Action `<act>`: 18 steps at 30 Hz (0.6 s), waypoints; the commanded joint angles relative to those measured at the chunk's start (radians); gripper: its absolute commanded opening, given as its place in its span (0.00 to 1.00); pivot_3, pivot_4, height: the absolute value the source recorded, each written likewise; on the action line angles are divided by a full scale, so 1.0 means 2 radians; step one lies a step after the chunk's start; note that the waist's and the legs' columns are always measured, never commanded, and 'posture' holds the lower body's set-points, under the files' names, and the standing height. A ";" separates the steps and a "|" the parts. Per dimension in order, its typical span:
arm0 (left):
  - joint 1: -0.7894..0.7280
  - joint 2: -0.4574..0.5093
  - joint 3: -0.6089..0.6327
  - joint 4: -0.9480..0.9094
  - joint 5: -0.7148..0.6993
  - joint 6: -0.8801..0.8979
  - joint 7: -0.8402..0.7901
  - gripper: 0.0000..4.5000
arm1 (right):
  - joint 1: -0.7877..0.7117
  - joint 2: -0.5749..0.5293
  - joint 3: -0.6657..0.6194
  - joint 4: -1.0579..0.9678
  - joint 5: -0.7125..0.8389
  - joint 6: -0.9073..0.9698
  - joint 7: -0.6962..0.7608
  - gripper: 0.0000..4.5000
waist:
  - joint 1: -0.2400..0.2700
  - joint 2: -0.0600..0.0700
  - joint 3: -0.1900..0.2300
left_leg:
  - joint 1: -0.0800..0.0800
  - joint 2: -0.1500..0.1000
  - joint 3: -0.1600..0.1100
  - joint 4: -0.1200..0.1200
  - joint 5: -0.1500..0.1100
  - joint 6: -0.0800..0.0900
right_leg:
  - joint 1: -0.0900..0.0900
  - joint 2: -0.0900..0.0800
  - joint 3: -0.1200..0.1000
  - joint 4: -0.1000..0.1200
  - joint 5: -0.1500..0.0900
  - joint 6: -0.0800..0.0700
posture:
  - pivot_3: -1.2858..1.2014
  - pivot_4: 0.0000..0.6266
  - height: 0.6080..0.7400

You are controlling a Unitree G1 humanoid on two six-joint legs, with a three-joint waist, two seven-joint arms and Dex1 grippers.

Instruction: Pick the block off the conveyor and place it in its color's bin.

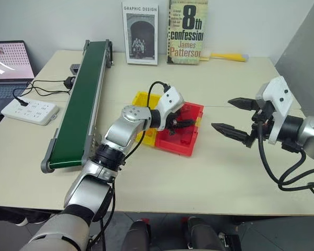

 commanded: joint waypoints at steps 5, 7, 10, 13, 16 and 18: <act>-0.018 0.012 0.025 -0.002 0.001 -0.015 -0.034 0.87 | -0.004 -0.006 -0.019 -0.011 0.019 -0.002 -0.022 1.00 | 0.000 0.000 0.000 | 0.000 0.000 0.000 0.000 0.000 0.000 | 0.000 0.000 0.000 0.000 0.000 0.000 | 0.52 0.24 1.00; -0.017 0.031 0.038 -0.009 0.001 -0.007 -0.032 0.95 | -0.010 -0.009 -0.006 0.005 0.012 -0.016 -0.015 1.00 | -0.001 0.000 0.000 | 0.000 0.000 0.000 0.000 0.000 0.000 | 0.000 0.000 0.000 0.000 0.000 0.000 | 0.52 0.24 1.00; -0.008 0.066 0.057 -0.031 -0.002 0.013 -0.029 0.99 | -0.018 -0.014 0.010 0.028 0.001 -0.037 -0.001 1.00 | -0.004 0.000 0.000 | 0.000 0.000 0.000 0.000 0.000 0.000 | 0.000 0.000 0.001 0.000 0.000 0.000 | 0.52 0.24 1.00; 0.028 0.140 0.092 -0.080 -0.014 0.049 -0.049 0.99 | -0.033 -0.021 0.038 0.065 -0.015 -0.071 0.027 1.00 | -0.004 0.000 0.000 | 0.000 0.000 0.000 0.000 0.000 0.000 | 0.000 0.000 0.000 0.000 0.000 0.000 | 0.52 0.24 1.00; 0.072 0.211 0.130 -0.127 -0.031 0.082 -0.067 0.99 | -0.052 -0.025 0.067 0.105 -0.033 -0.105 0.054 1.00 | -0.011 0.001 0.000 | 0.001 0.001 -0.001 -0.001 0.000 0.000 | -0.001 0.000 0.001 0.000 0.000 0.000 | 0.52 0.24 1.00; 0.098 0.248 0.156 -0.155 -0.044 0.105 -0.072 0.99 | -0.060 -0.026 0.081 0.131 -0.046 -0.128 0.072 1.00 | -0.011 0.001 0.001 | 0.001 0.001 -0.002 0.000 0.000 0.000 | -0.001 0.000 0.001 0.000 0.000 0.000 | 0.52 0.24 1.00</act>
